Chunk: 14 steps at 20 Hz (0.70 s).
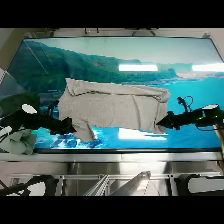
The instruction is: Fold the shirts.
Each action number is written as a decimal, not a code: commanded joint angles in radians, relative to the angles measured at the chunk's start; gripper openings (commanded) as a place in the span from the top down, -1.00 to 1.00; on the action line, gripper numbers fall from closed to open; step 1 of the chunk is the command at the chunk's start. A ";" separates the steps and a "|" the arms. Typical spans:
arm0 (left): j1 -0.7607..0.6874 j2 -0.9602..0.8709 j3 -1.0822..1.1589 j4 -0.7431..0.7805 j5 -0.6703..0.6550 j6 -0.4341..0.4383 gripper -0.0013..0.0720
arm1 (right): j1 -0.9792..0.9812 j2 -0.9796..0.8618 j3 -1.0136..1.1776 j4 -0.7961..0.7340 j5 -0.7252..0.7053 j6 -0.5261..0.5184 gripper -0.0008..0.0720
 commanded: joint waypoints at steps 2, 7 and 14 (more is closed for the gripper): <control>0.087 0.086 0.004 0.050 -0.161 -0.005 0.90 | -0.138 0.025 0.002 -0.051 0.059 0.013 0.94; 0.225 0.285 -0.090 0.042 -0.159 -0.011 0.89 | -0.228 0.039 0.002 -0.044 0.069 0.022 0.94; 0.256 0.552 -0.103 0.012 -0.219 0.000 0.89 | -0.228 0.051 0.002 0.003 0.129 0.021 0.94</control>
